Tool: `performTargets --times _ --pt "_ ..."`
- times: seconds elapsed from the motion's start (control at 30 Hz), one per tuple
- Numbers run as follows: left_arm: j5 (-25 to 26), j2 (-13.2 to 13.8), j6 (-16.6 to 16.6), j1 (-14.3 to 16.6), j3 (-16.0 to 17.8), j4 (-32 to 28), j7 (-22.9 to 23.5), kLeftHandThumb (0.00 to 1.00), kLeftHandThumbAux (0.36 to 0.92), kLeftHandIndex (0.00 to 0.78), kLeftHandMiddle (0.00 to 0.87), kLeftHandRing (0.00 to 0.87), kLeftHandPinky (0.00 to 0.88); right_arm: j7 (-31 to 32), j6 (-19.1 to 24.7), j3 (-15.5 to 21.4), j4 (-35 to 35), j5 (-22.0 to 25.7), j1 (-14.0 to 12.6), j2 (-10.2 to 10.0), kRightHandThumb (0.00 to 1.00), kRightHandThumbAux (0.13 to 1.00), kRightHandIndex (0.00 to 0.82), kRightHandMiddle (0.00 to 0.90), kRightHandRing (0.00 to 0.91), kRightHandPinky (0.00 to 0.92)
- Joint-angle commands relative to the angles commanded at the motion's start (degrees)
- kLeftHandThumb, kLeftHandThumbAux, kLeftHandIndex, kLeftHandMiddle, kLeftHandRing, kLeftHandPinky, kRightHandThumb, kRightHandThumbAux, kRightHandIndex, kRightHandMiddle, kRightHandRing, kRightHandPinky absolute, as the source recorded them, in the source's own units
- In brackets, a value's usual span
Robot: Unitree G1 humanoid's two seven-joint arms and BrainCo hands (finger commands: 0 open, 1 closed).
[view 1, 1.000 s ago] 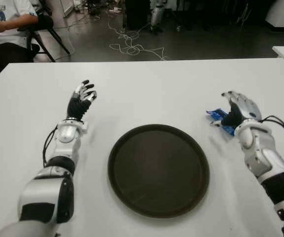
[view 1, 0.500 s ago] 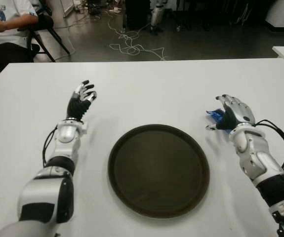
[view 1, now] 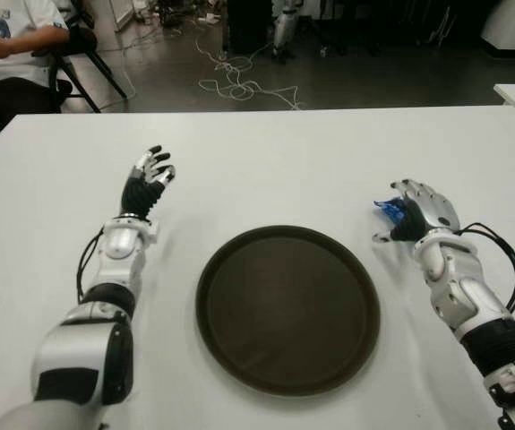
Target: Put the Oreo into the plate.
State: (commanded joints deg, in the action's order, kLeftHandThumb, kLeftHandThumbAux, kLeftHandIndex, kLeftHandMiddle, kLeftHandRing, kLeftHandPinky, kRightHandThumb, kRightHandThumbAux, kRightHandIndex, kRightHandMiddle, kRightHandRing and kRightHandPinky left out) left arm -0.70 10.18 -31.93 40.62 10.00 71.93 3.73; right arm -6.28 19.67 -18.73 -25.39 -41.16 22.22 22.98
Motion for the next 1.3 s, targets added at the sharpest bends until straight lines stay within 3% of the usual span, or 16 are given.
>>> performTargets --times 0.17,0.33,0.77,1.3 --pt "-0.21 0.21 0.04 -0.08 -0.14 0.0 -0.04 0.295 0.605 0.097 0.184 0.179 0.186 -3.05 -2.47 0.13 -7.56 1.1 2.94 -1.5 0.0 0.763 0.02 0.035 0.066 0.108" --pt "-0.19 0.34 0.07 -0.1 -0.14 -0.03 0.14 0.296 0.599 0.094 0.178 0.171 0.179 -4.85 -4.4 0.95 -10.99 2.53 4.22 -2.15 0.0 0.761 0.038 0.057 0.09 0.121" --pt "0.63 0.45 -0.14 -0.27 0.49 -0.2 1.31 0.311 0.62 0.103 0.182 0.175 0.19 -7.76 -6.8 4.05 -12.05 6.47 4.34 -3.38 0.0 0.76 0.06 0.074 0.094 0.114" --pt "1.14 0.73 -0.52 -0.52 0.68 -0.49 2.21 0.304 0.617 0.106 0.179 0.176 0.203 -8.67 -8.37 5.54 -11.1 7.83 3.77 -2.36 0.0 0.782 0.079 0.087 0.097 0.108"
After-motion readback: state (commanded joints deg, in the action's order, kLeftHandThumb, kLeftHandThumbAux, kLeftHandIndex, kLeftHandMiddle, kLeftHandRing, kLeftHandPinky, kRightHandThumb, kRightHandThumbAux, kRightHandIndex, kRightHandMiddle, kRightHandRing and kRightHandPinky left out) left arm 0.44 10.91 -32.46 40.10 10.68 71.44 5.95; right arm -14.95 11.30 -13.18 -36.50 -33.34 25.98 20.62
